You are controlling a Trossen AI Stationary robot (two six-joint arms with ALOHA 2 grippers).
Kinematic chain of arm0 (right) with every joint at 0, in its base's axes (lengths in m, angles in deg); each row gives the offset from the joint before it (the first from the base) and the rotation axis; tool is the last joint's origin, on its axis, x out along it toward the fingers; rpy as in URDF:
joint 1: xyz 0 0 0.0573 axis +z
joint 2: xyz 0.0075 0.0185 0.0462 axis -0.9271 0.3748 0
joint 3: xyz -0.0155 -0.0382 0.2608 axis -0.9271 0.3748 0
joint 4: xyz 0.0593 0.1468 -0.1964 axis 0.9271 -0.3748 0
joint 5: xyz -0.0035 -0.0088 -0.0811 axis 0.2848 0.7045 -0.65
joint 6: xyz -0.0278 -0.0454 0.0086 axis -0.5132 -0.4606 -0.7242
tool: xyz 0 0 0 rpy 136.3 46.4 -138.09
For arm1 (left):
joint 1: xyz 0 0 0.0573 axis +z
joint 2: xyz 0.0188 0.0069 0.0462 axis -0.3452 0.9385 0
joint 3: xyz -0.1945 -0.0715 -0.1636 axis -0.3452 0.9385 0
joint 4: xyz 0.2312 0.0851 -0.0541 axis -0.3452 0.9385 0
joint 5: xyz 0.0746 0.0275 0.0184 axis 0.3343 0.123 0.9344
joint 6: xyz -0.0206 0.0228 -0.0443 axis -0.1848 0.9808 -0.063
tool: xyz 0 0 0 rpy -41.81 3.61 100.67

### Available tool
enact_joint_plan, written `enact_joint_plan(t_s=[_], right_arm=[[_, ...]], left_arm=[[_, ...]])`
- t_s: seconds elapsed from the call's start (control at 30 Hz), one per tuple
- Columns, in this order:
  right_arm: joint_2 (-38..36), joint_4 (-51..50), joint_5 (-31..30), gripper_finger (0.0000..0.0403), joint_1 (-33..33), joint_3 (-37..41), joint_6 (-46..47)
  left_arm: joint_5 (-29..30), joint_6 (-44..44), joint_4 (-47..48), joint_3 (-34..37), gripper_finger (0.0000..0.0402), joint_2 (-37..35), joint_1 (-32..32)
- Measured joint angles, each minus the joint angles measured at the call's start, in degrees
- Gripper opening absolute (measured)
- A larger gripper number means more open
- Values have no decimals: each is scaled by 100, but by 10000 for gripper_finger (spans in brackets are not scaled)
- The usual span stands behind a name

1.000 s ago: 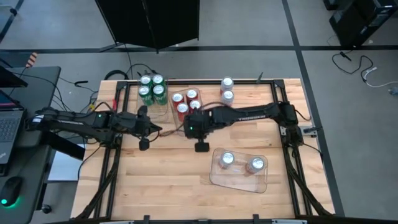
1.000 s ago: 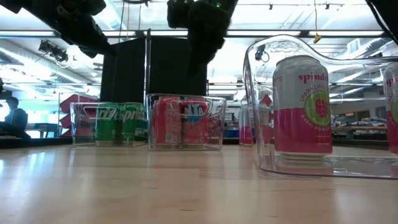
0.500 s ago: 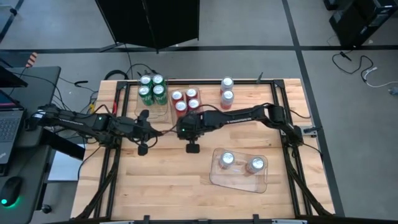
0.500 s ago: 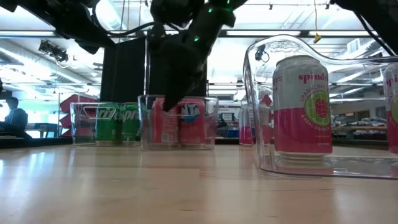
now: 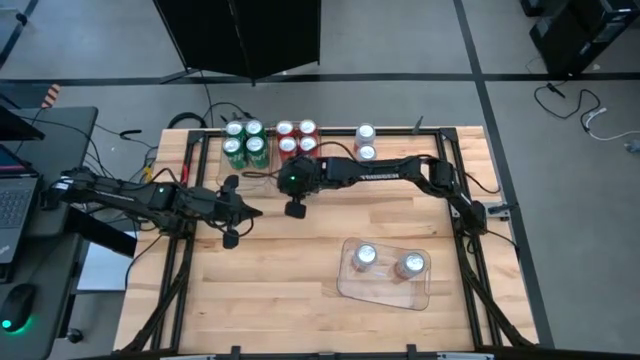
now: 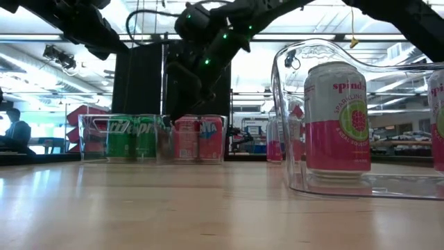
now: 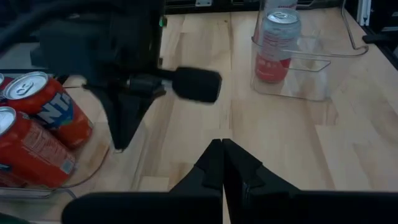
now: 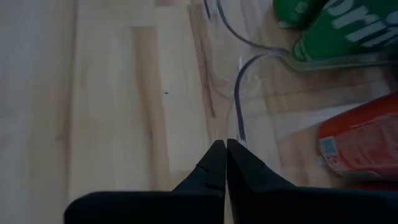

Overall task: Sort soda cans
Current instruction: Move the center transparent bin to the top center of the table, then put the bottom pink and white soda can into the bottom right transparent bin

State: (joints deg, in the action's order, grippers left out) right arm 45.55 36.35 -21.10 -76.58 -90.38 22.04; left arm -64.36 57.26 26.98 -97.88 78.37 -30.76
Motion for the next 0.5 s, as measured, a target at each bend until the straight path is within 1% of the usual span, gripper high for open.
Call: enact_joint_plan(t_s=[0.1, 0.17, 0.2, 0.33, 0.43, 0.5], right_arm=[[-312, -269, 3, 6, 104, 2, -15], [-675, -813, -4, 11, 238, -1, 94], [-832, -1184, -115, 15, 316, -9, 131], [-1401, -2656, -1261, 29, 648, -8, 533], [-1772, -3592, -1760, 36, 707, -4, 1197], [-2016, -3885, -2056, 37, 700, 114, 1569]], left_arm=[[14, -2, 1, 0, 0, 0, 0], [16, -4, 4, -2, 0, 0, 0], [16, -2, 9, -2, 0, 0, 0], [16, 4, 17, -2, 0, 0, -4], [16, 7, 15, -2, 0, 0, -4], [16, 12, 11, -2, 0, 0, -4]])
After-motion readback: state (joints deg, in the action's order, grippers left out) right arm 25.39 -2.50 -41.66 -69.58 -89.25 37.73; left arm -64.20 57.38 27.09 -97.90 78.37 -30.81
